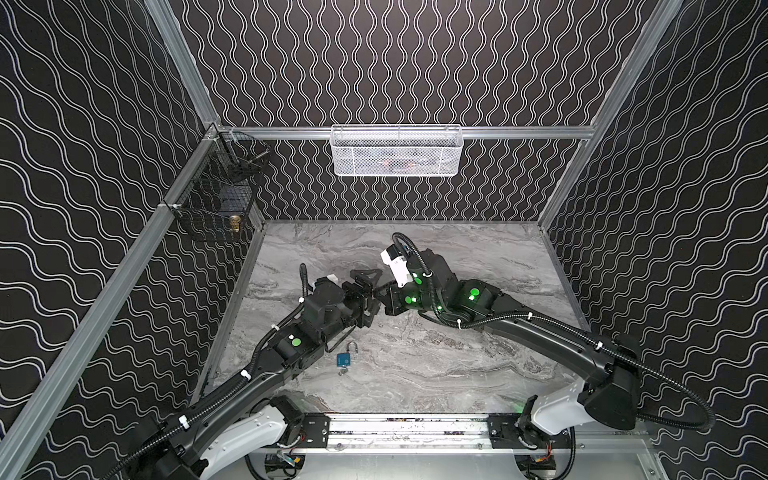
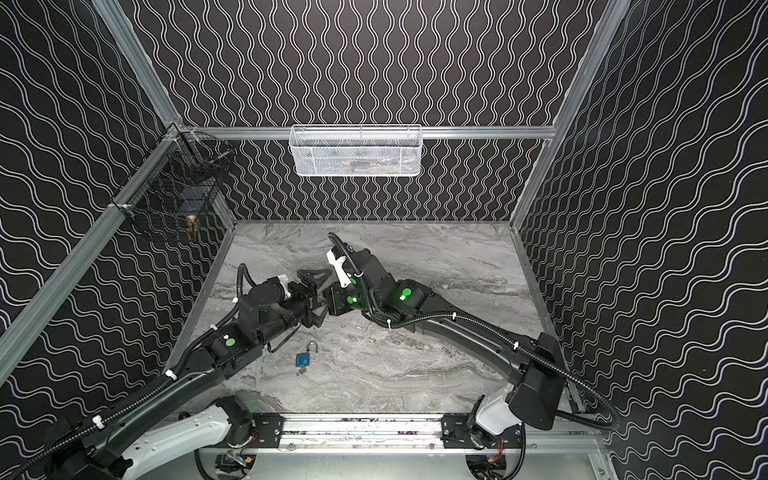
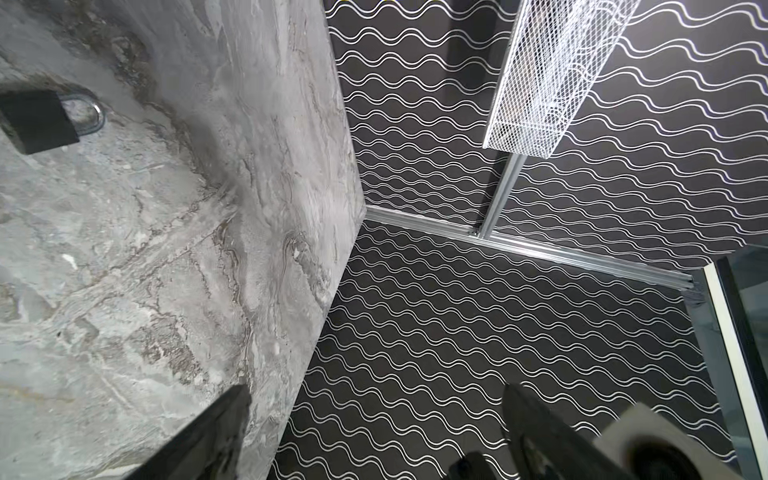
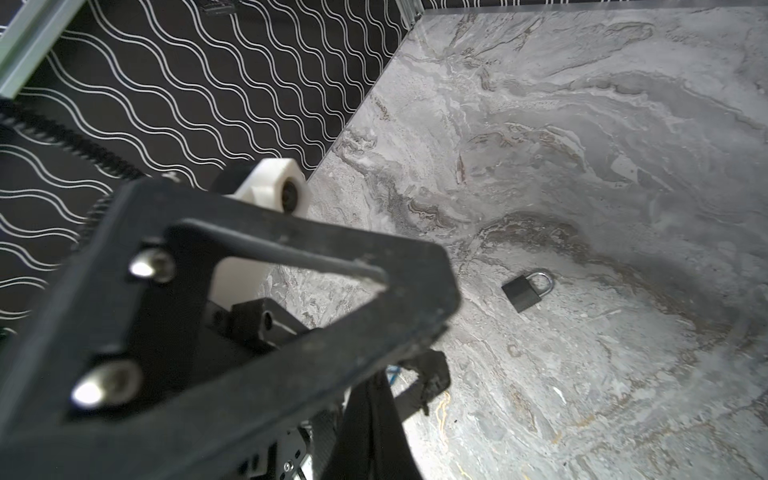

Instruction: Unlock with the key

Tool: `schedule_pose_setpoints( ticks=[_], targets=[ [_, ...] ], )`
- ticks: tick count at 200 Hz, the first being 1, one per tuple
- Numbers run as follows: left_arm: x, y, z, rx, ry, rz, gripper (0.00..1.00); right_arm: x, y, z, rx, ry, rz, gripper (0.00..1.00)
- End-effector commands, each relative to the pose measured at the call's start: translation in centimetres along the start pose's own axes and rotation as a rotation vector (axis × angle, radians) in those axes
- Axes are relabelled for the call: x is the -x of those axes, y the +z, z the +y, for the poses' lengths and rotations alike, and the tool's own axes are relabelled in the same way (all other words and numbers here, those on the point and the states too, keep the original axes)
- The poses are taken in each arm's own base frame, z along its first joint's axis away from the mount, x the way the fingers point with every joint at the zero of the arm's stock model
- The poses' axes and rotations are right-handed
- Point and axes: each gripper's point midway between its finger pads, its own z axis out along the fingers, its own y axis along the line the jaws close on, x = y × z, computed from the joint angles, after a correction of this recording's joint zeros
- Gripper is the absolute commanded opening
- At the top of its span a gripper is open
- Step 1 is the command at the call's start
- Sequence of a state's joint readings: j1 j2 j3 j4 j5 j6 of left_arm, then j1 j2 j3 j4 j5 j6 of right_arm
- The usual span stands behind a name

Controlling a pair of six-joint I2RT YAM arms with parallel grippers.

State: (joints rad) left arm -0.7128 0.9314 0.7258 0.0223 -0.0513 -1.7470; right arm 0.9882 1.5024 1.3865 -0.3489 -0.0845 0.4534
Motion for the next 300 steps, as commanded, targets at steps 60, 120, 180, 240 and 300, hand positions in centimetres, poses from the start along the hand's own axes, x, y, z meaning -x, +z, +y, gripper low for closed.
schedule_pose_setpoints(
  ticks=[60,120,180,240,300],
  targets=[
    [1.3,-1.2,-1.3,-0.07,-0.044,-0.07,0.87,0.0,-1.2,0.2,0.009,0.016,-0.037,0.0],
    [1.5,-1.4,-1.5,-0.079,-0.05,-0.082,0.79,0.0,-1.4,0.5,0.026,0.019,-0.04,0.0],
    [1.7,-1.5,-1.1,-0.067,-0.058,-0.093,0.62,0.0,-1.7,0.3,0.021,0.032,-0.054,0.0],
    [1.7,-1.5,-0.7,-0.051,-0.066,-0.093,0.44,0.3,-2.2,0.4,0.023,0.034,-0.068,0.0],
    [1.7,-1.6,-0.6,-0.033,-0.06,-0.094,0.19,0.5,-2.4,0.6,0.026,0.034,-0.077,0.0]
  ],
)
